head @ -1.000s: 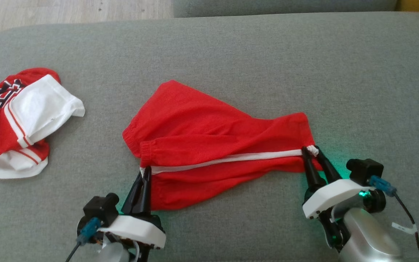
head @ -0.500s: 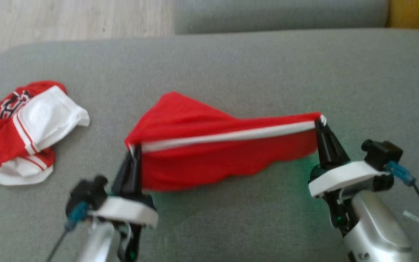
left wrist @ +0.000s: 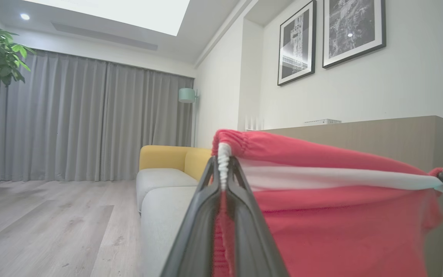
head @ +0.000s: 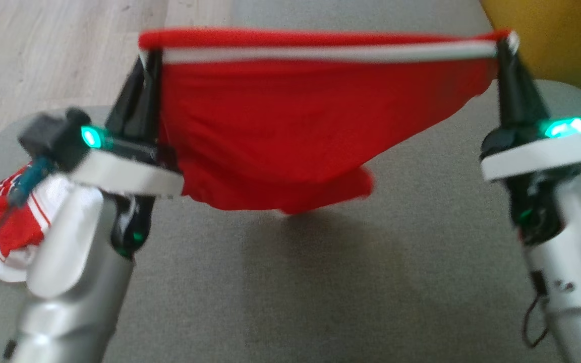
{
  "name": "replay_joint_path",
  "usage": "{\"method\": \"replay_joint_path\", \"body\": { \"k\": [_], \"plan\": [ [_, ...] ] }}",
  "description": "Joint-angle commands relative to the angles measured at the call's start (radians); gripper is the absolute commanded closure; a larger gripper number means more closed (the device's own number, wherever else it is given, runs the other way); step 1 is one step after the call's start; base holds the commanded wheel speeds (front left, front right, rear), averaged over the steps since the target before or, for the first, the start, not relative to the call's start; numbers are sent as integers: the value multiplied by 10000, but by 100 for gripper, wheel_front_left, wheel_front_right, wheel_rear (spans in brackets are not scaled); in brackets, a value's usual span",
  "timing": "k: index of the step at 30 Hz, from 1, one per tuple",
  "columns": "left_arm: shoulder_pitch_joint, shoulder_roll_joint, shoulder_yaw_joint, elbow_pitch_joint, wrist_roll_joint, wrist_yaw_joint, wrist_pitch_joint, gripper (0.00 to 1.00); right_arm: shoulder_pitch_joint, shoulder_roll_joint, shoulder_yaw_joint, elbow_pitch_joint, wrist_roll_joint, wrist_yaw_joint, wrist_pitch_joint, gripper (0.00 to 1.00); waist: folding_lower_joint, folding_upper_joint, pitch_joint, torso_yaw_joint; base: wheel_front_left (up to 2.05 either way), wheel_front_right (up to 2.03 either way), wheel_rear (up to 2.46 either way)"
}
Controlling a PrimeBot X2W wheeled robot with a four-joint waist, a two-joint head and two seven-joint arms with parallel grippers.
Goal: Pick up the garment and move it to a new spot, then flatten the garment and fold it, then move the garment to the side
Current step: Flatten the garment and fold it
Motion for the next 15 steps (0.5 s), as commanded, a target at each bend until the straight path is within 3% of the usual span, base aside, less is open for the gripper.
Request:
{"method": "replay_joint_path", "body": {
  "k": [1, 8, 13, 15],
  "plan": [
    [-921, 525, 394, -469, -262, 25, 326, 100, -634, -308, -106, -634, 41, 35, 265, 100, 2, -1, 84, 1, 0, 0, 0],
    [-1980, 582, 172, -472, -631, 39, 1417, 100, -1812, -470, -534, -1092, -318, 35, 1202, 100, 2, -1, 917, -51, 0, 0, 0],
    [-2686, 361, 59, -14, -513, 139, 1449, 100, -2899, -257, -671, -464, -624, 35, 1256, 100, 2, -1, 1909, -188, 0, 0, 0],
    [-3600, 110, 199, 467, -384, 290, 944, 100, -4143, -141, -740, 344, -1063, 35, 776, 100, 2, -1, 2651, -298, 0, 0, 0]
  ]
}}
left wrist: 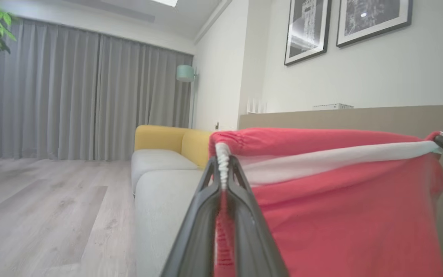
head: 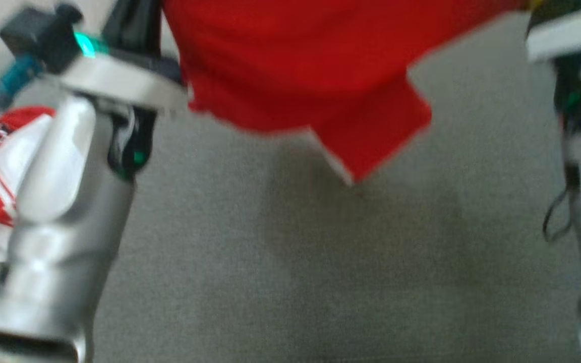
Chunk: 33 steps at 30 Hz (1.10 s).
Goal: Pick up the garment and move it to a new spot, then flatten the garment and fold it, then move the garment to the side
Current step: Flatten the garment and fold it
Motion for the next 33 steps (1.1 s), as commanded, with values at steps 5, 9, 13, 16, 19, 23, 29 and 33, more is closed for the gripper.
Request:
{"method": "replay_joint_path", "body": {
  "k": [5, 9, 13, 16, 19, 23, 29, 33],
  "plan": [
    [-2536, 34, 368, 545, 933, 316, -1224, 100, -2573, 91, -30, 1001, -646, 35, -1081, 100, -3, 0, 1395, -250, 0, 0, 0],
    [-3275, -312, 685, 1179, 1068, 343, -1612, 100, -3434, 54, -21, 1801, -919, 35, -1530, 100, -3, 0, 1492, -241, 0, 0, 0],
    [-2473, -421, 894, 1763, 1224, 193, -1651, 100, -2879, 241, 256, 2305, -721, 35, -1655, 100, -3, 0, 1390, -351, 0, 0, 0],
    [-963, -673, 1233, 2018, 1121, 73, -1654, 100, -1558, 311, 588, 2291, -497, 35, -1680, 100, -3, 0, 1236, -443, 0, 0, 0],
    [969, -952, 1332, 2345, 1023, -66, -1655, 100, 213, 402, 763, 1950, -208, 35, -1684, 100, -3, 0, 1012, -544, 0, 0, 0],
    [3336, -1228, 1335, 2621, 965, -148, -1656, 100, 2708, 462, 980, 1518, 175, 35, -1686, 100, -3, 0, 520, -662, 0, 0, 0],
    [5530, -1351, 1272, 2112, 723, -177, -1657, 100, 5398, 503, 1041, 942, 685, 35, -1687, 100, -3, 0, -287, -794, 0, 0, 0],
    [6684, -1357, 1120, 1662, 294, -179, -1657, 100, 6680, 582, 901, 668, 894, 35, -1687, 100, -3, 0, -1026, -838, 0, 0, 0]
  ]
}}
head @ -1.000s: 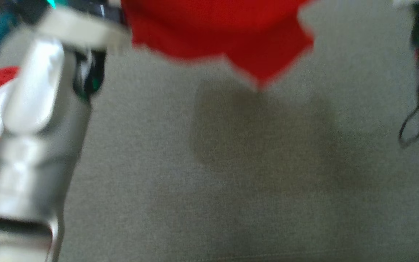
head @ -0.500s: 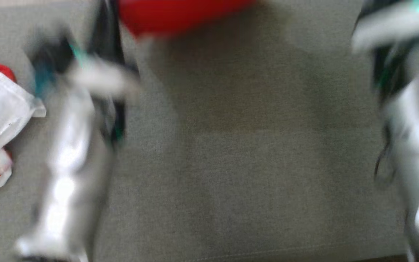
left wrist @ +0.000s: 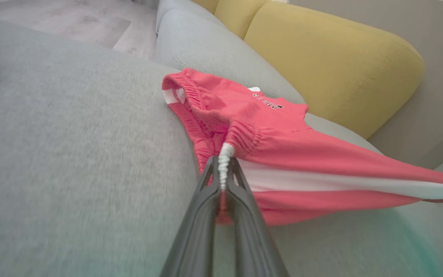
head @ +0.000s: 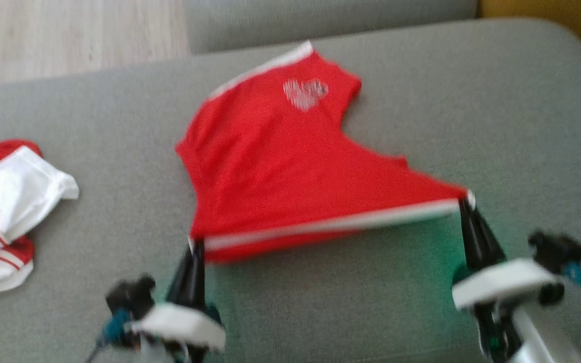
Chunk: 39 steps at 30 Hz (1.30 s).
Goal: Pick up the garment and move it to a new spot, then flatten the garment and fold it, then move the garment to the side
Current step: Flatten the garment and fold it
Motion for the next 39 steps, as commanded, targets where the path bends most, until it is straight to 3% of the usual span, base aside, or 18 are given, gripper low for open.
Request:
{"method": "replay_joint_path", "body": {
  "k": [1, 8, 16, 26, 39],
  "plan": [
    [575, 192, 246, -410, -110, 28, -52, 100, 489, -60, -107, -404, 143, 35, -98, 100, 3, -1, -740, -74, 0, 0, 0],
    [2102, 191, 92, -1032, -148, 27, -52, 100, 2125, -258, -134, -1101, 37, 35, -98, 100, 3, -1, -1345, -8, 0, 0, 0],
    [2376, 190, 80, -1559, -181, 26, -53, 100, 2205, -431, -284, -1827, 118, 35, -98, 100, 3, -1, -1197, 273, 0, 0, 0],
    [-511, 189, -404, -1574, -781, 132, -53, 100, -1632, -559, 15, -1092, -271, 35, 798, 100, 3, -1, 553, 1105, 0, 0, 0],
    [-3650, 189, -1433, -816, -2081, 762, -53, 100, -6091, -673, 703, 1847, -1315, 35, 1130, 100, 3, -1, 2551, 2350, 0, 0, 0]
  ]
}}
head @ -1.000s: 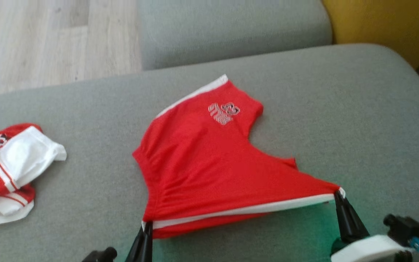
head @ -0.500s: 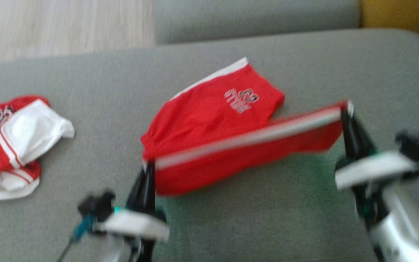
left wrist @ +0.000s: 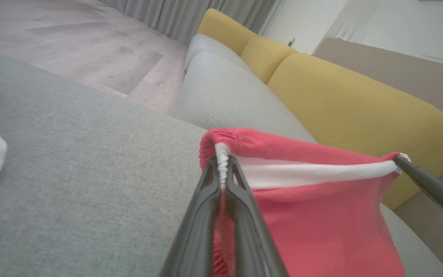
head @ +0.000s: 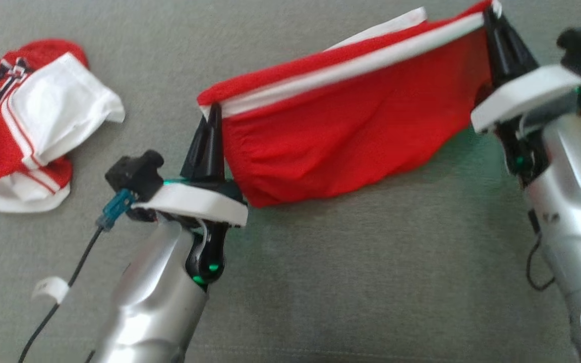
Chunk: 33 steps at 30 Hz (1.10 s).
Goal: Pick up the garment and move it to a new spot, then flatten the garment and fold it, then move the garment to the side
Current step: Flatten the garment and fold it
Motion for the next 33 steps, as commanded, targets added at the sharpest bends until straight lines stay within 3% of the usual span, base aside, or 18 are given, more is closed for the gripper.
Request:
{"method": "replay_joint_path", "body": {
  "k": [1, 11, 12, 13, 14, 15, 16, 17, 27, 33],
  "plan": [
    [-428, 157, 100, -203, -199, 89, -51, 100, -568, 5, 235, -31, -144, 35, -83, 100, -3, 0, 552, 491, 0, 0, 0],
    [-1093, 156, -947, 58, -1101, -14, -51, 100, -2281, 152, 395, 2025, -786, 35, -538, 100, -3, 0, 1288, 891, 0, 0, 0],
    [-1130, 156, -977, 54, -1152, 6, -51, 100, -2385, 194, 389, 2182, -818, 35, -604, 91, -3, 0, 1331, 900, 0, 0, 0],
    [-1167, 156, -1005, 58, -1172, 30, -51, 100, -2479, 243, 358, 2342, -821, 35, -664, 64, -3, 0, 1368, 901, 0, 0, 0],
    [-1167, 156, -1005, 58, -1172, 30, -51, 100, -2479, 243, 358, 2342, -821, 35, -664, 64, -3, 0, 1368, 901, 0, 0, 0],
    [-1199, 156, -1015, 58, -1194, 55, -51, 80, -2560, 296, 315, 2484, -810, 35, -739, 8, -3, 0, 1397, 898, 0, 0, 0],
    [-1224, 156, -1003, 50, -1210, 80, -51, 56, -2620, 338, 295, 2619, -823, 35, -811, 0, -3, 0, 1417, 894, 0, 0, 0],
    [-1228, 156, -995, 58, -1245, 95, -51, 0, -2651, 392, 267, 2722, -799, 35, -887, 0, -3, 0, 1429, 883, 0, 0, 0],
    [-359, 156, -371, 133, -1075, 327, -51, 0, -1764, 111, 642, 3089, -372, 35, -1251, 0, -3, 0, 1174, 693, 0, 0, 0],
    [194, 156, -128, 4, -654, 374, -51, 0, -1007, -81, 1315, 3468, 124, 35, -372, 0, -3, 0, 985, 646, 0, 0, 0]
  ]
}}
